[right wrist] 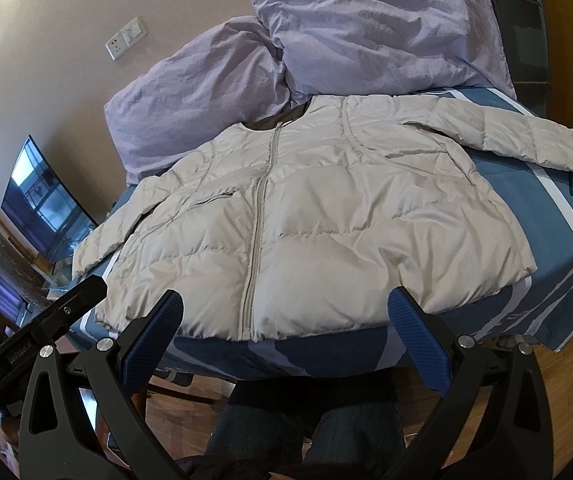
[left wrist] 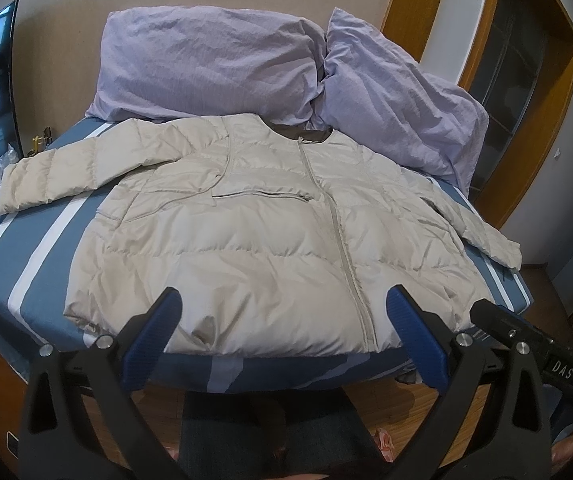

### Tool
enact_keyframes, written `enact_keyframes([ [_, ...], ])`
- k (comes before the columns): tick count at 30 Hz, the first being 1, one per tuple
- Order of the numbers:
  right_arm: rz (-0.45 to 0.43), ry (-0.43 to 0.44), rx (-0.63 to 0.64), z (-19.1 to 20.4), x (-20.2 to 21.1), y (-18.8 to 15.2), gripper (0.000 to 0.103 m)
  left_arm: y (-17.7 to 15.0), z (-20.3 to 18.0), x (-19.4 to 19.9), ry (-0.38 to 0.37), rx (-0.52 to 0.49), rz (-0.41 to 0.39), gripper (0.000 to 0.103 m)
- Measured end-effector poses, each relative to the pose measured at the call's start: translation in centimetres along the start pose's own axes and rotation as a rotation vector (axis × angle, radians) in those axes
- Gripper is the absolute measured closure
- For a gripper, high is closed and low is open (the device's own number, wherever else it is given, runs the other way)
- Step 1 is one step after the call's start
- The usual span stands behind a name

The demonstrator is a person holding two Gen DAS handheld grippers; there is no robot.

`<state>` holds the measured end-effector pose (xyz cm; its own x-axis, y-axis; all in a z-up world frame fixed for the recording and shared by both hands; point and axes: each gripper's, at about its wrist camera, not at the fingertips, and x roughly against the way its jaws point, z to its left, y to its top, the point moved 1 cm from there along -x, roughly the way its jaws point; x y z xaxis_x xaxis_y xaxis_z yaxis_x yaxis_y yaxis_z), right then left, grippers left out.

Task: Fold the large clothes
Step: 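Grasp the jacket sleeve with the right tool and lift it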

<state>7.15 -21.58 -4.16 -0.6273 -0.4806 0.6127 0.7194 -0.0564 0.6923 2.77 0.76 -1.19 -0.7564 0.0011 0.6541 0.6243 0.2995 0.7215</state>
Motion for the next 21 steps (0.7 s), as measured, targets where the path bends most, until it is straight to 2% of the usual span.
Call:
enact_keyframes([
  [15,0.013,-0.094,-0.044,-2.6,-4.1,4.5,0.001,4.0,1.8,-6.4,0.053,0.012,0.048,0.002],
  [21,0.000,-0.193,-0.080,-6.1,-5.9,7.4,0.001,6.1,2.8,-9.9,0.102,-0.003,0.062,0.002],
])
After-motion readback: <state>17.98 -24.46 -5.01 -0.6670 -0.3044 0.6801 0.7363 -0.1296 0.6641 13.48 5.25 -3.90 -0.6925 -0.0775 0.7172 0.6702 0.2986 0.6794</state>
